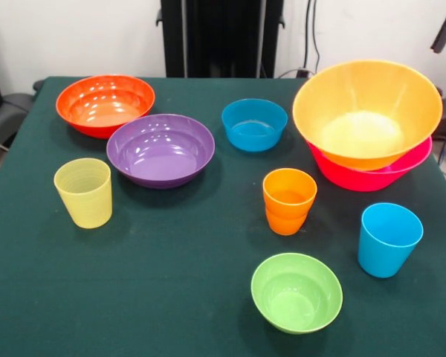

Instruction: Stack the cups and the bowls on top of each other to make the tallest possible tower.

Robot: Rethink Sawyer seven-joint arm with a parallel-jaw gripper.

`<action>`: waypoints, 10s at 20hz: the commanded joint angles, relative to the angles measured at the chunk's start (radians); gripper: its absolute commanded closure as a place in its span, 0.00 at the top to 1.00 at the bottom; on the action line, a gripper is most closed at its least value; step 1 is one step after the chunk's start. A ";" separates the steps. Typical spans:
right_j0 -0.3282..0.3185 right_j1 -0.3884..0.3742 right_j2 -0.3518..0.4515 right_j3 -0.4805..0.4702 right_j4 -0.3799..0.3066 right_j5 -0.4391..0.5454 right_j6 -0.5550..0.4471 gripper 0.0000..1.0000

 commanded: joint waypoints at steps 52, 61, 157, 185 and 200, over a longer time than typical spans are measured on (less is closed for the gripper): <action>-0.517 -0.114 0.407 0.136 -0.616 -0.196 -0.126 1.00; -0.522 -0.118 0.419 0.130 -0.637 -0.188 -0.108 1.00; -0.578 0.001 0.452 0.156 -0.684 -0.450 -0.009 1.00; -0.530 0.123 0.399 0.065 -0.652 -0.543 0.059 1.00; -0.553 -0.012 0.433 0.148 -0.649 -0.431 -0.004 1.00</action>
